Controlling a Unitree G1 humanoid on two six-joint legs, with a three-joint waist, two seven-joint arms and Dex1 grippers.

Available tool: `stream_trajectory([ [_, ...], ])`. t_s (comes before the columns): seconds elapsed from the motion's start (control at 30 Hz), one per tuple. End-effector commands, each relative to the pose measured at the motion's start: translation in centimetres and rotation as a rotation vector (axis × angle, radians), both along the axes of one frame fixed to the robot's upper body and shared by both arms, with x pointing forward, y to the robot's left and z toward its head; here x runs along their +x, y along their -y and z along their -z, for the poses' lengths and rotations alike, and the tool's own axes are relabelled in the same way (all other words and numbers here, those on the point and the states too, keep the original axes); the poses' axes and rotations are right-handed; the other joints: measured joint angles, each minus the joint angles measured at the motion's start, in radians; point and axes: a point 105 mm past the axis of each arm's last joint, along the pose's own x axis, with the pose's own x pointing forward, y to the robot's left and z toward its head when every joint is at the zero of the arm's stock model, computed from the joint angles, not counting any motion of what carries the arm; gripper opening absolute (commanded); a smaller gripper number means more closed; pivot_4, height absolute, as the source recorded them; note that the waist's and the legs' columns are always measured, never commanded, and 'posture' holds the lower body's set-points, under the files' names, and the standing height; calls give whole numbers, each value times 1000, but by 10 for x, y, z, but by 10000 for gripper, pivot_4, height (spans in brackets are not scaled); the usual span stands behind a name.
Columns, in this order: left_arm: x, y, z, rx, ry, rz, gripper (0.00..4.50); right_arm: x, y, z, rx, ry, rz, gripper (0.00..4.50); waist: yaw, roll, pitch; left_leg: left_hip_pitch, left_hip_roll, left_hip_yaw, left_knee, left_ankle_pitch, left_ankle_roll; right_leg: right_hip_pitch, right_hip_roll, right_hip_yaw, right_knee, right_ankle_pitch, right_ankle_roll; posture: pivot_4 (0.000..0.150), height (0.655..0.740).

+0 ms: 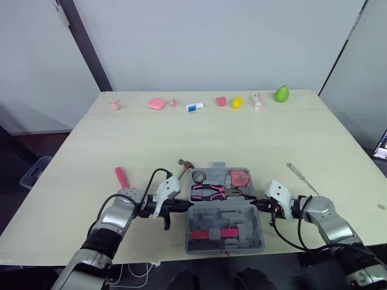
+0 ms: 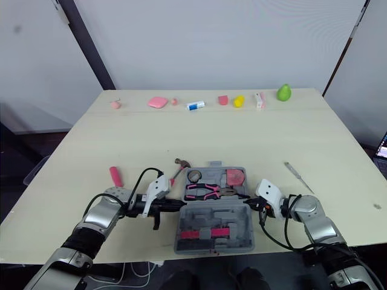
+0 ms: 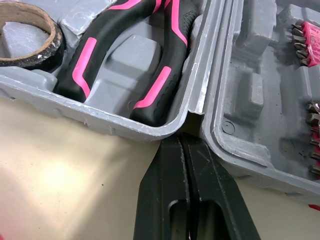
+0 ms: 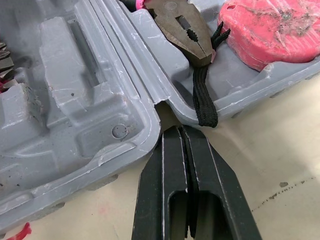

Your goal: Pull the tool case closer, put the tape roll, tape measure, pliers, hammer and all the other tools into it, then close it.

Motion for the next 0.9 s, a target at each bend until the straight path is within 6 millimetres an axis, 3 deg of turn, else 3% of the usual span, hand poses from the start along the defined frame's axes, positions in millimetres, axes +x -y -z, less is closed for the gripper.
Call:
stream_trajectory([
  [0.03, 10, 2, -3, 8, 40, -17, 429, 9, -14, -21, 41, 91, -45, 0, 0, 0, 0, 0, 0, 0, 0, 0, 0, 0, 0, 0, 0, 0, 0, 1500, 7400],
  [0.47, 23, 8, -3, 0, 72, -32, 429, 14, -10, -20, 26, 109, -30, 0, 3, 0, 0, 0, 0, 0, 0, 0, 0, 0, 0, 0, 0, 0, 0, 1500, 7400],
  [0.9, 17, 4, 1, 11, 55, -24, 429, 18, -14, -21, 39, 126, -24, 0, 0, 0, 0, 0, 0, 0, 0, 0, 0, 0, 0, 0, 0, 0, 0, 1500, 7400],
])
